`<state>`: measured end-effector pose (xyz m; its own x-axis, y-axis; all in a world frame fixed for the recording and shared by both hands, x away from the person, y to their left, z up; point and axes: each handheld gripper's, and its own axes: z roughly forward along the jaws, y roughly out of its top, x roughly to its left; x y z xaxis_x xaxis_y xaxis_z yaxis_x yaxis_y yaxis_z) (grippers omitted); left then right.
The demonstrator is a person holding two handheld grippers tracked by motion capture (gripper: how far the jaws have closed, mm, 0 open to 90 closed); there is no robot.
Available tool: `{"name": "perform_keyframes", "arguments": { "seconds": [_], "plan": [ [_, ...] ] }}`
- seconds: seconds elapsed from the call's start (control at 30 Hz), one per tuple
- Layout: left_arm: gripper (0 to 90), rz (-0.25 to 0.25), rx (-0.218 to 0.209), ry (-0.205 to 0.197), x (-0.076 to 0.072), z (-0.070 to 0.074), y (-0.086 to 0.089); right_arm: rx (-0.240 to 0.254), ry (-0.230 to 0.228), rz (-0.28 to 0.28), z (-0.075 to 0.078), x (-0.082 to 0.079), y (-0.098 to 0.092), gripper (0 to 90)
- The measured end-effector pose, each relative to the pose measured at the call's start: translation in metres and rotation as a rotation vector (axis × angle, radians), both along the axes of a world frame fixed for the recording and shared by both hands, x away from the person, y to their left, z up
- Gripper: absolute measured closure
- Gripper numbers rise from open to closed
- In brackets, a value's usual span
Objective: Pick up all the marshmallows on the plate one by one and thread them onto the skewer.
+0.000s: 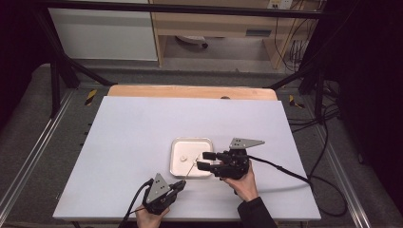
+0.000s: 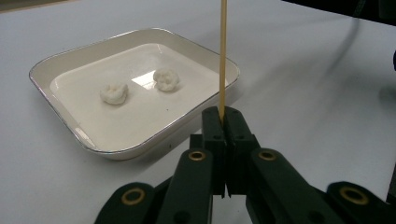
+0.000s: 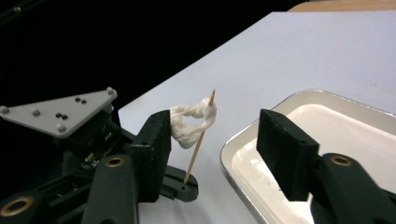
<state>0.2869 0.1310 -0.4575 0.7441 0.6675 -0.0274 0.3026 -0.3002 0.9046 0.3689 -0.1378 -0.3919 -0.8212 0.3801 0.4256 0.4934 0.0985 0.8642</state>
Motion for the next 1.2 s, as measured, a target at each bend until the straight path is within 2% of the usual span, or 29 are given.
{"name": "perform_keyframes", "arguments": {
  "seconds": [0.2, 0.37, 0.4, 0.53, 0.57, 0.6, 0.63, 0.67, 0.73, 0.9, 1.2],
  "plan": [
    [88.9, 0.002, -0.002, 0.008, 0.001, 0.0, 0.0, 0.031, -0.024, -0.016, 0.008, -0.001, -0.005, 40.2],
    [88.9, -0.001, 0.001, 0.002, 0.0, 0.0, 0.0, 0.012, -0.035, -0.013, 0.007, 0.0, -0.004, 48.6],
    [88.9, -0.003, 0.003, 0.001, 0.0, 0.0, 0.0, 0.006, -0.034, -0.005, 0.004, 0.002, 0.0, 55.3],
    [88.9, -0.012, 0.01, 0.001, 0.0, 0.0, -0.001, 0.003, -0.038, 0.005, 0.001, 0.005, 0.006, 67.8],
    [88.9, -0.012, 0.01, 0.001, 0.0, 0.0, -0.001, 0.003, -0.038, 0.005, 0.001, 0.005, 0.006, 67.8],
    [88.9, -0.014, 0.012, 0.002, 0.0, 0.0, -0.001, 0.002, -0.039, 0.016, 0.001, 0.005, 0.008, 74.1],
    [88.9, -0.016, 0.014, 0.003, 0.0, 0.0, -0.001, 0.002, -0.039, 0.016, 0.001, 0.005, 0.008, 74.1],
    [88.9, -0.016, 0.014, 0.004, 0.0, 0.0, -0.001, 0.004, -0.042, 0.023, 0.0, 0.005, 0.01, 78.8],
    [88.9, -0.012, 0.015, 0.004, 0.001, 0.0, -0.001, 0.012, -0.033, 0.025, -0.001, 0.004, 0.011, 81.6],
    [88.9, -0.003, 0.029, 0.007, 0.001, 0.0, -0.003, 0.034, -0.017, 0.032, -0.004, 0.002, 0.013, 84.8],
    [89.0, 0.004, 0.042, 0.004, 0.0, 0.0, -0.004, 0.049, 0.001, 0.04, -0.009, 0.001, 0.015, 85.4]
  ]
}}
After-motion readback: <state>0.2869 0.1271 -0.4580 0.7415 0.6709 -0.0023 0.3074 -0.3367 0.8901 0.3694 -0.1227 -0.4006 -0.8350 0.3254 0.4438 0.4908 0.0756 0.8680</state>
